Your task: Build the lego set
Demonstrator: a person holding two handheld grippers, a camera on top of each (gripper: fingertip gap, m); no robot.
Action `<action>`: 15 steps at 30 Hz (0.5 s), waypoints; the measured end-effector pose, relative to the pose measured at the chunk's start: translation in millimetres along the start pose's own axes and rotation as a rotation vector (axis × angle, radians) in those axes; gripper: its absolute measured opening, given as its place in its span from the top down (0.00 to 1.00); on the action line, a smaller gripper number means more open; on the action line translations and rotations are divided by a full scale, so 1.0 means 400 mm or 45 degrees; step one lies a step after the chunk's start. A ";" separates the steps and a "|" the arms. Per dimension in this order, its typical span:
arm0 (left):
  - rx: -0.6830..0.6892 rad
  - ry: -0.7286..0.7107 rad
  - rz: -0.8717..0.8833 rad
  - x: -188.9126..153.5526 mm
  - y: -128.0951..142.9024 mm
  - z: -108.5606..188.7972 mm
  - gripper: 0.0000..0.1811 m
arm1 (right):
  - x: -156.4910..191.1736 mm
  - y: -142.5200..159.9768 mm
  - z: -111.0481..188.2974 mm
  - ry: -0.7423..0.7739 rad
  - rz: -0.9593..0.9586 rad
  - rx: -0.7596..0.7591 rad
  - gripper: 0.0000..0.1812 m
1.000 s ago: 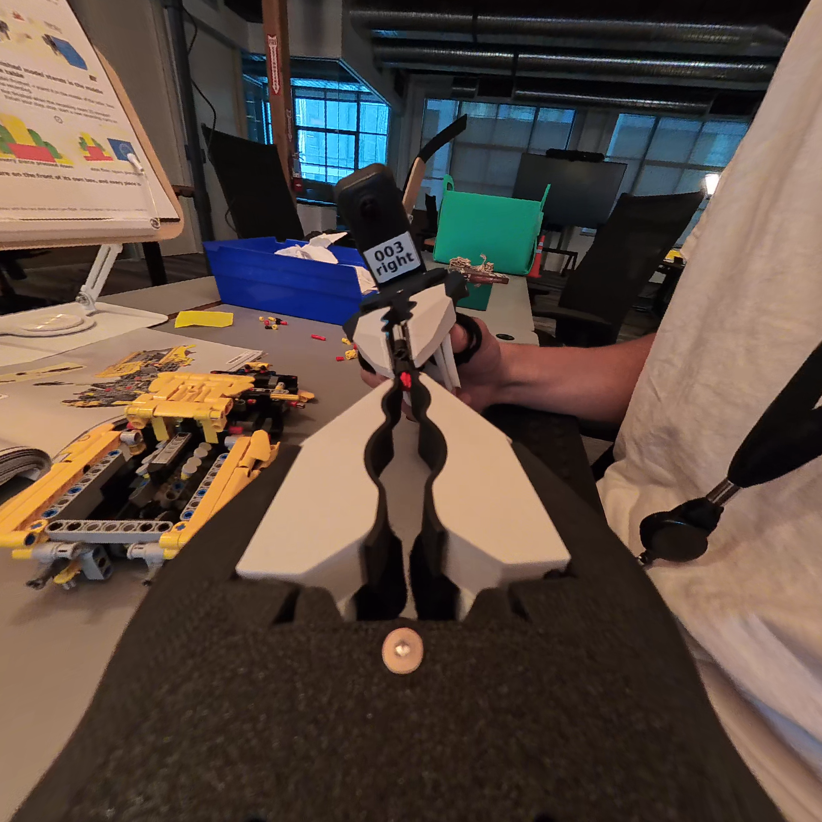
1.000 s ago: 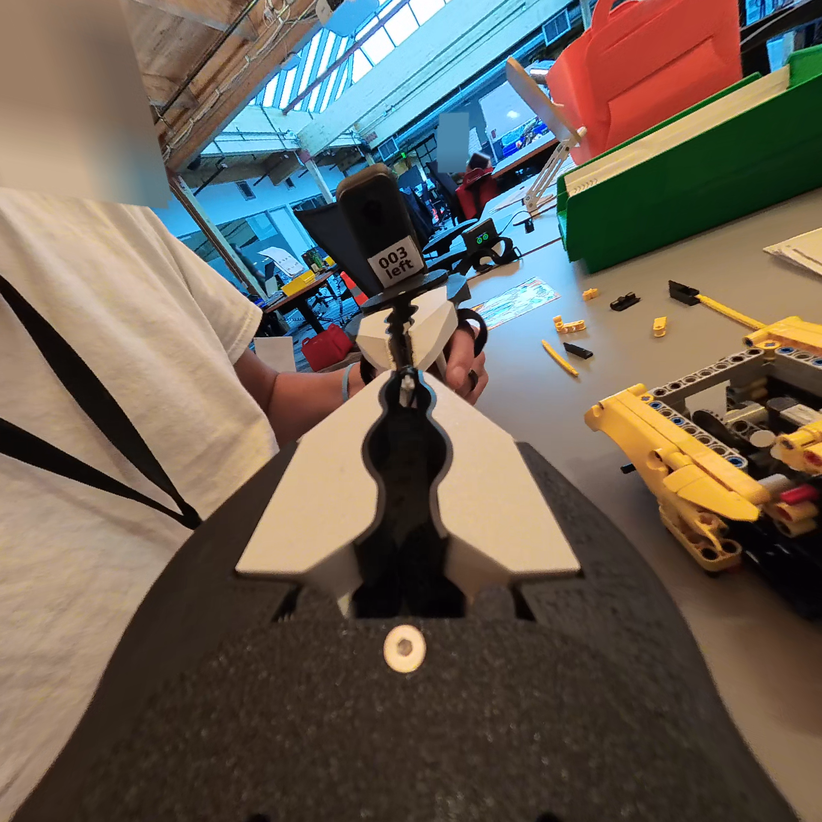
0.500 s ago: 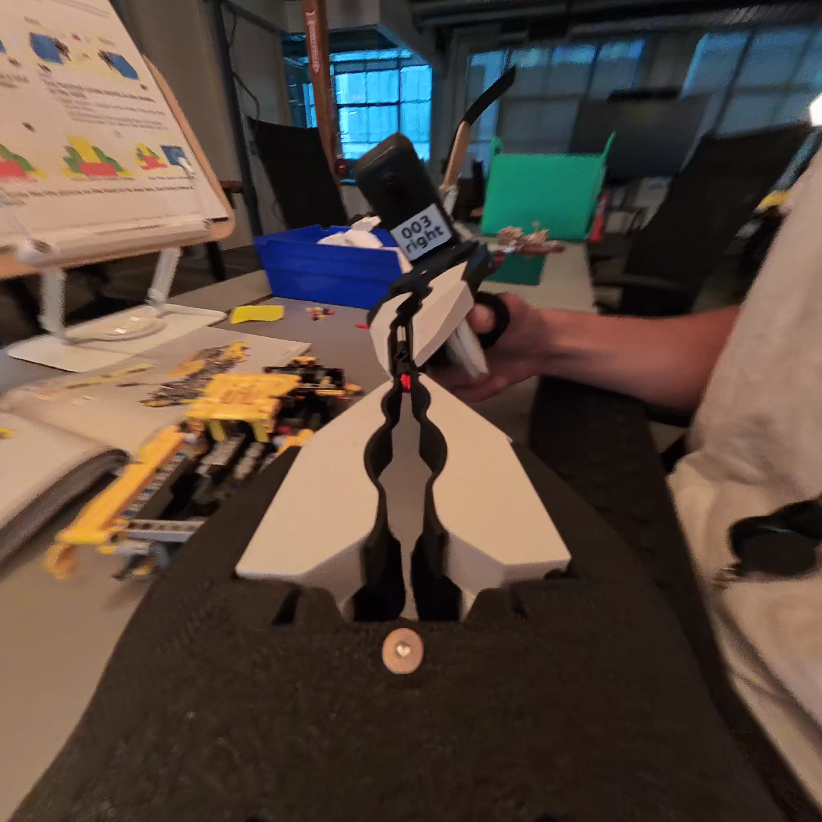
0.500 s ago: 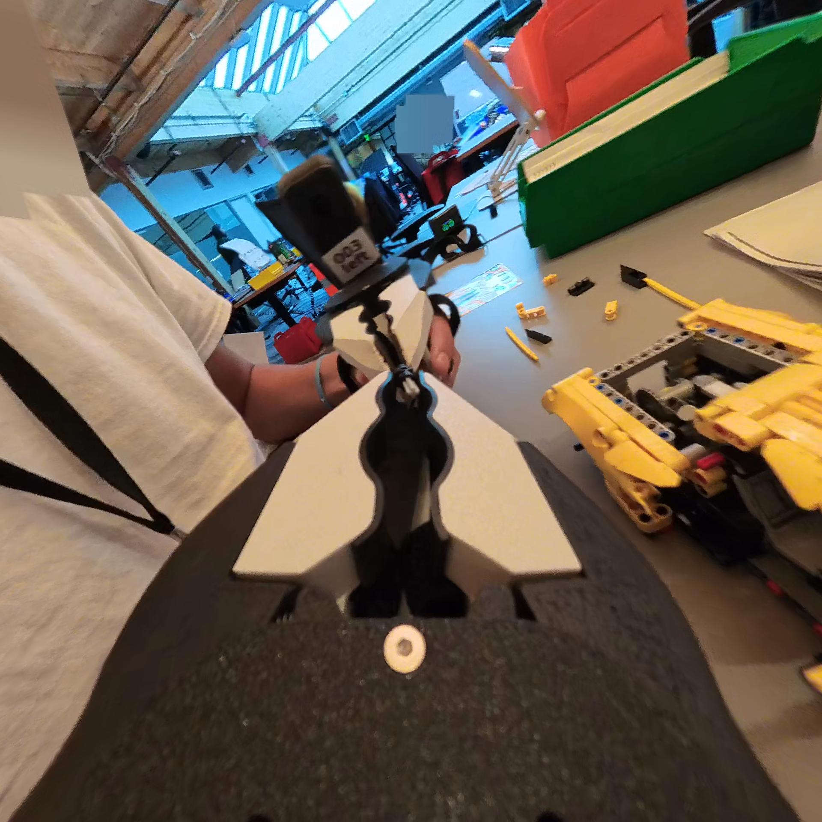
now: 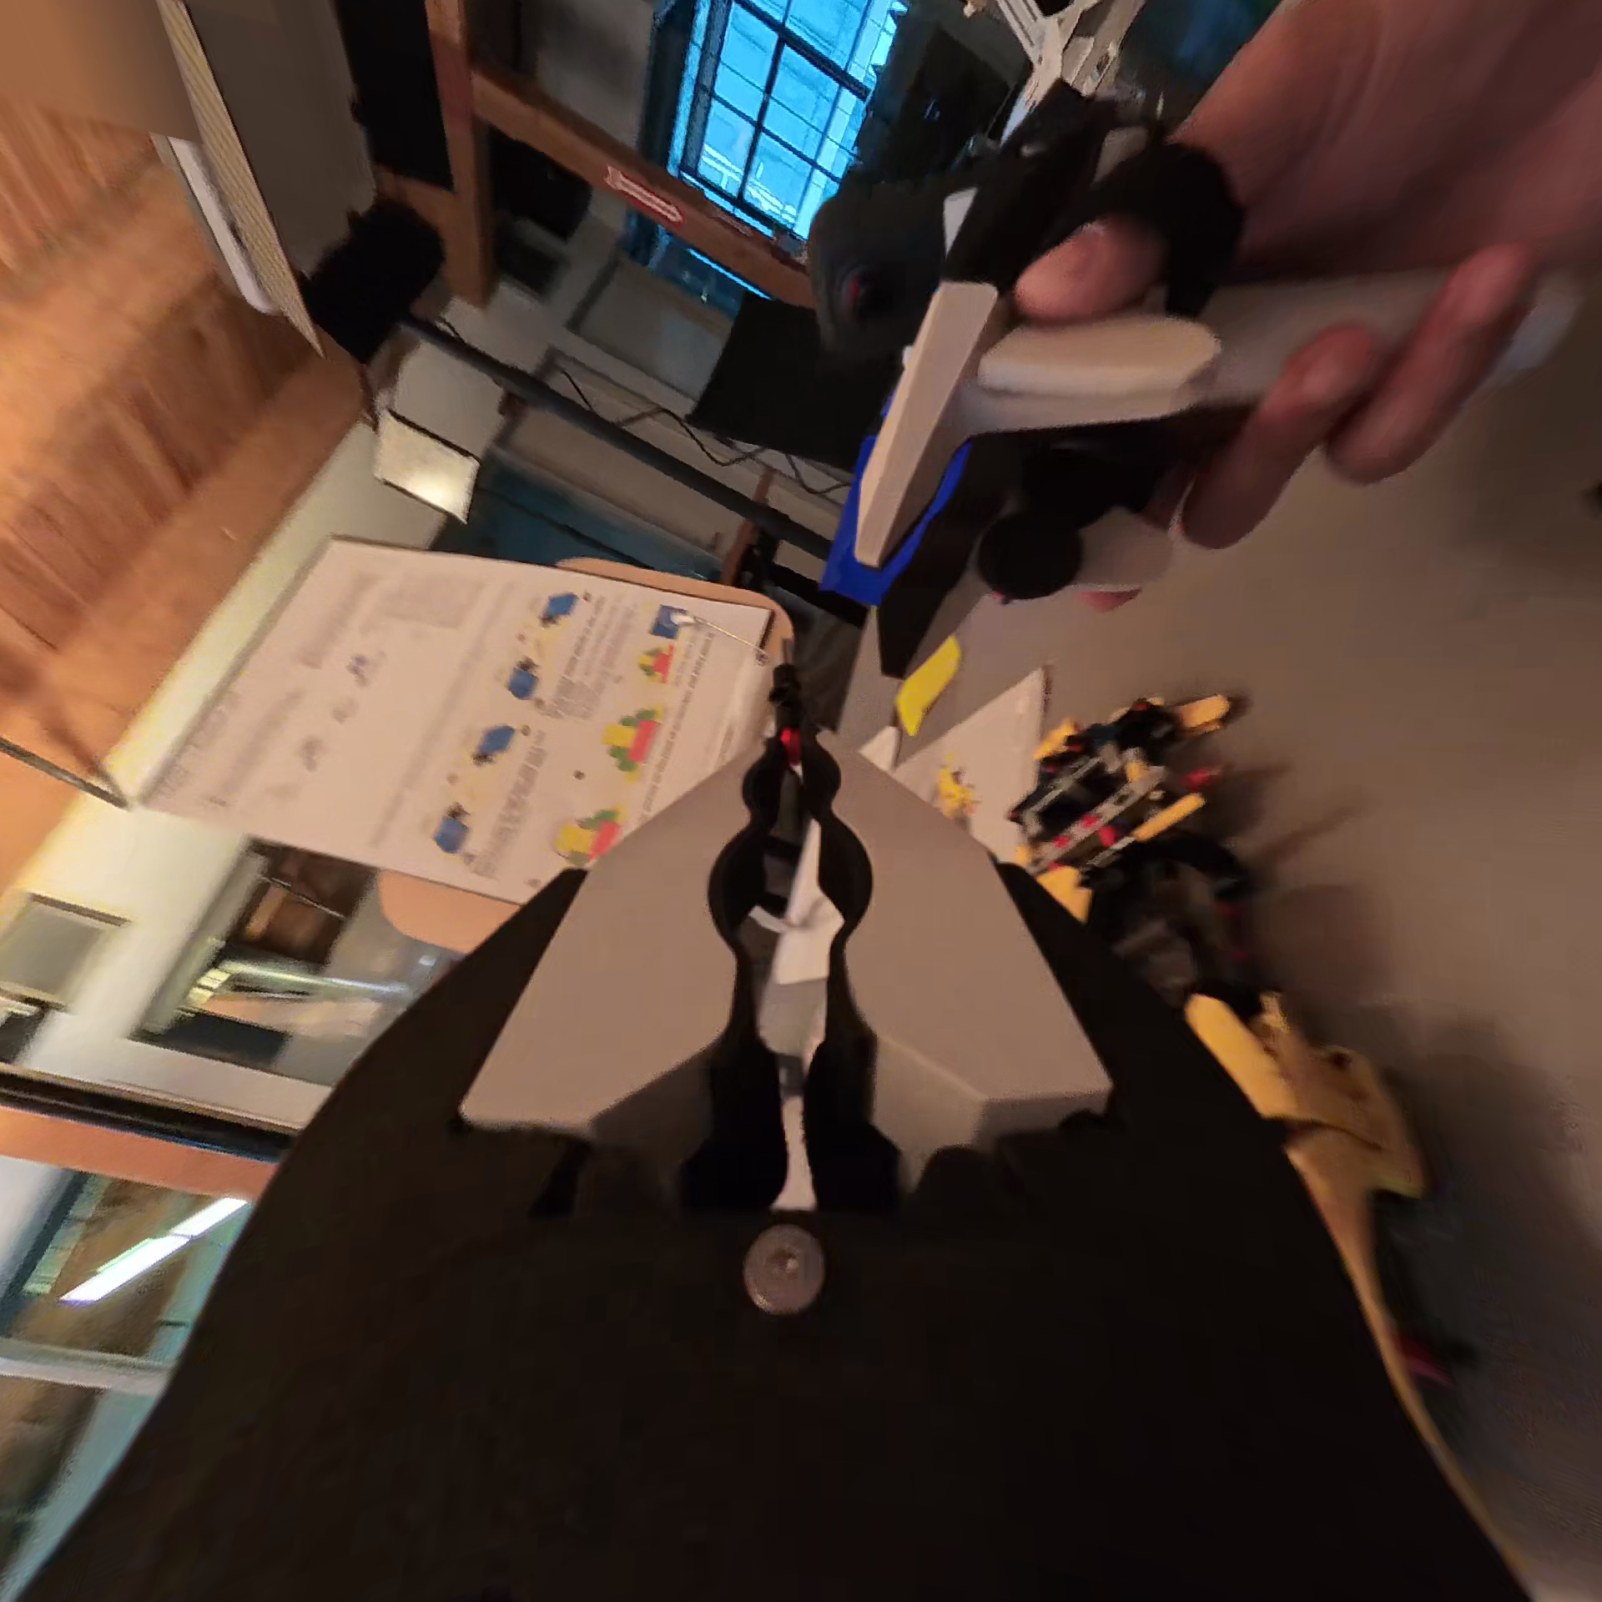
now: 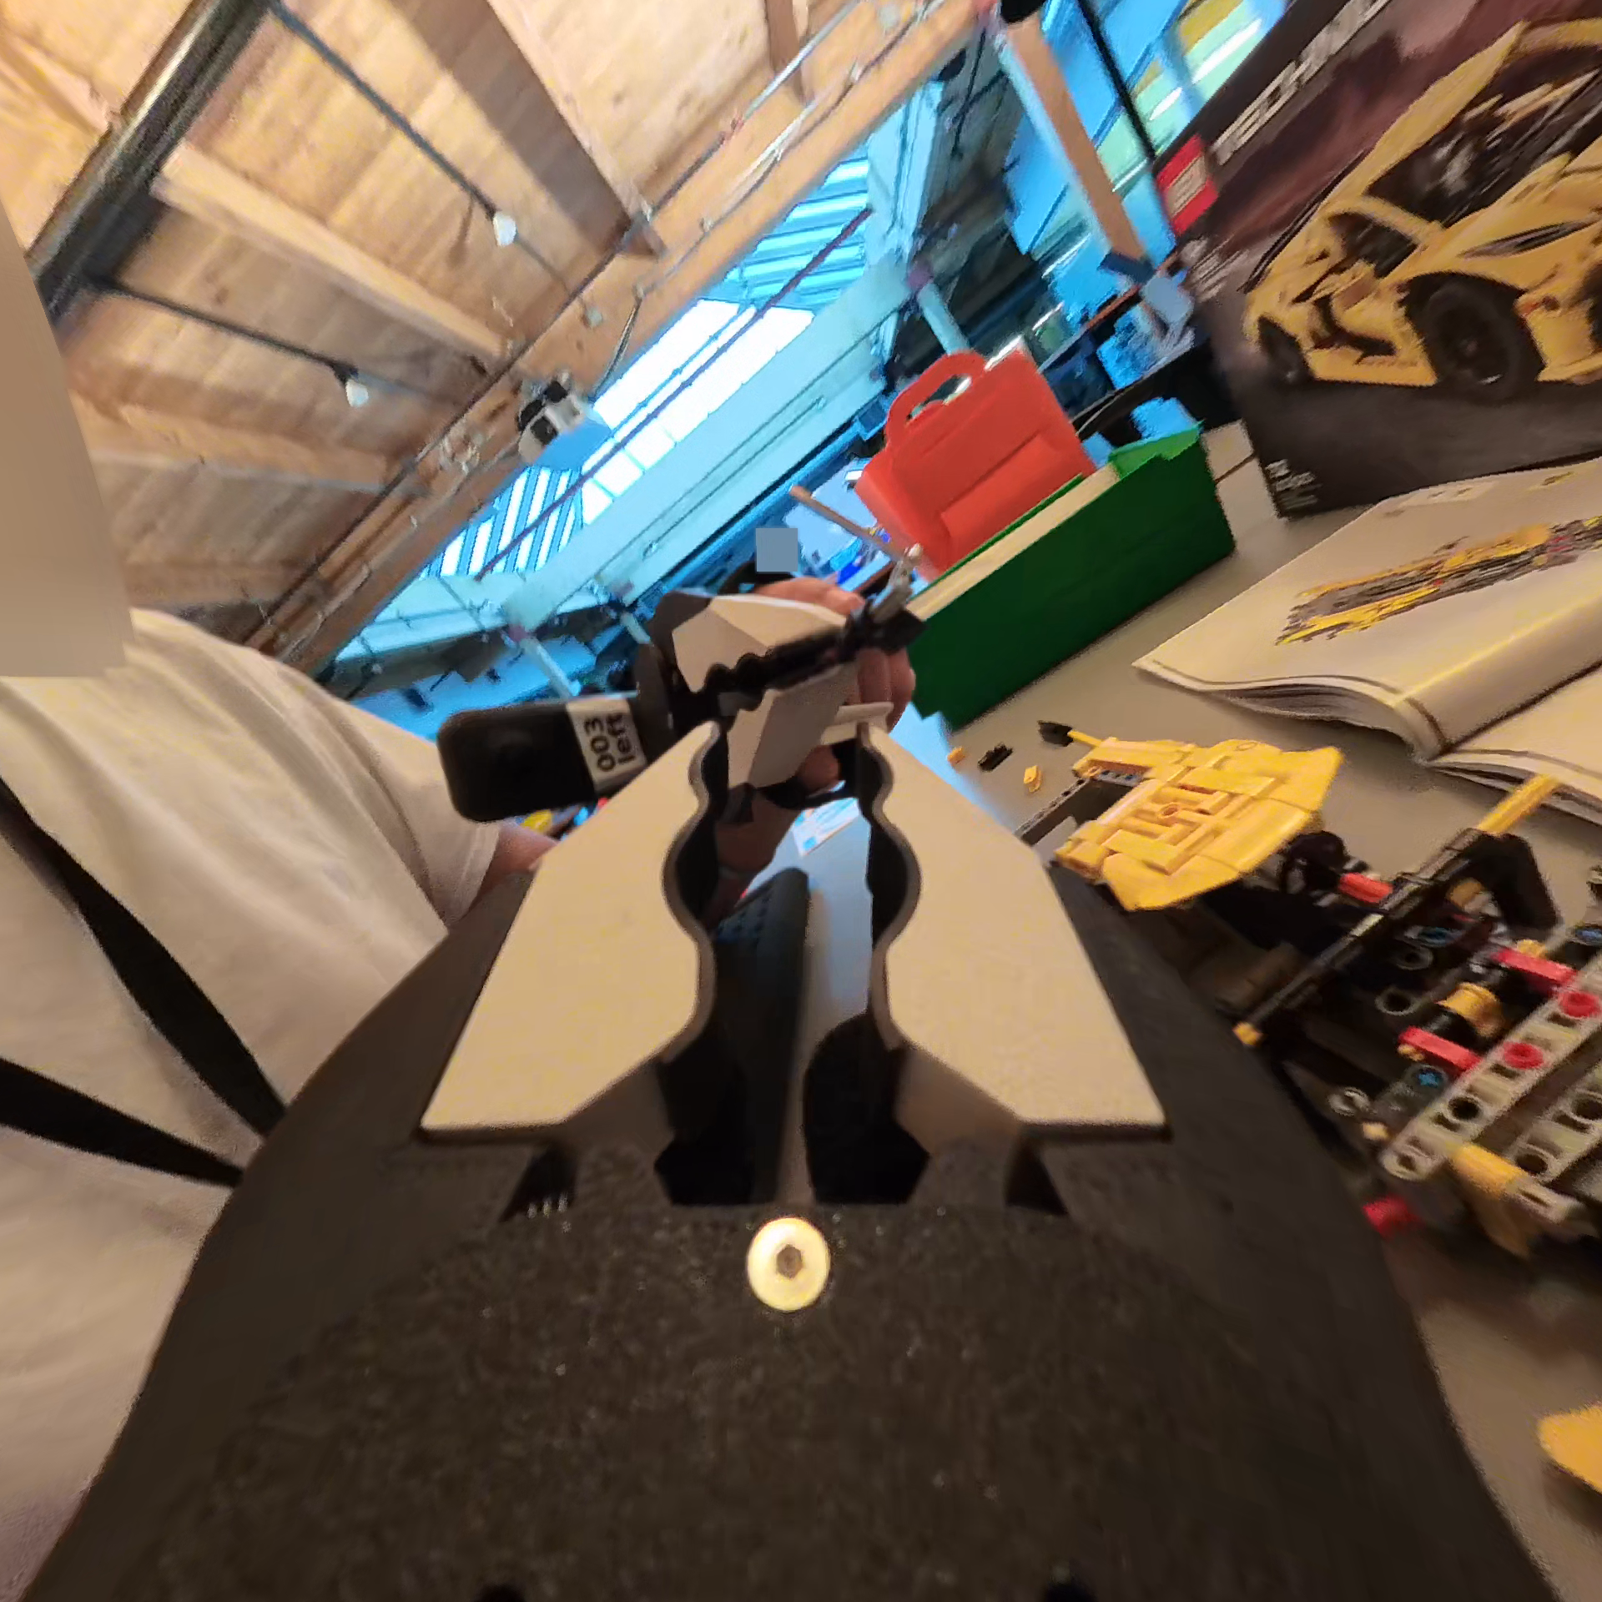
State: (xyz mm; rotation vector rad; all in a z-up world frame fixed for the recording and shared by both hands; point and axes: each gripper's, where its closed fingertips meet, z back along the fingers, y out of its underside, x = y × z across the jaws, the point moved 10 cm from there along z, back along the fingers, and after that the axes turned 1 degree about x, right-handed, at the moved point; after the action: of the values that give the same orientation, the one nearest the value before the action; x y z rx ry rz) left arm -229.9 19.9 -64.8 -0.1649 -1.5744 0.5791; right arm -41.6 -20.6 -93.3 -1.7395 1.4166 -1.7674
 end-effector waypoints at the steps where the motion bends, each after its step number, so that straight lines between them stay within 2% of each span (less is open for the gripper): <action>1: -0.005 -0.019 -0.070 0.000 0.003 -0.018 0.98 | -0.005 -0.003 0.010 0.026 -0.005 -0.034 0.84; 7: -0.093 0.033 -0.320 -0.034 0.007 -0.085 0.98 | -0.028 -0.031 0.066 0.212 0.061 -0.161 0.77; 15: -0.187 0.043 -0.370 -0.026 -0.014 -0.114 0.98 | -0.025 -0.042 0.083 0.129 0.030 -0.187 0.81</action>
State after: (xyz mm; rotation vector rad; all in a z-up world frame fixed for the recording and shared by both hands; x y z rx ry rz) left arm -183.4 22.2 -72.3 -0.0540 -1.5728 0.2324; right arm -3.1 -19.3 -93.4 -1.7165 1.6396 -1.8036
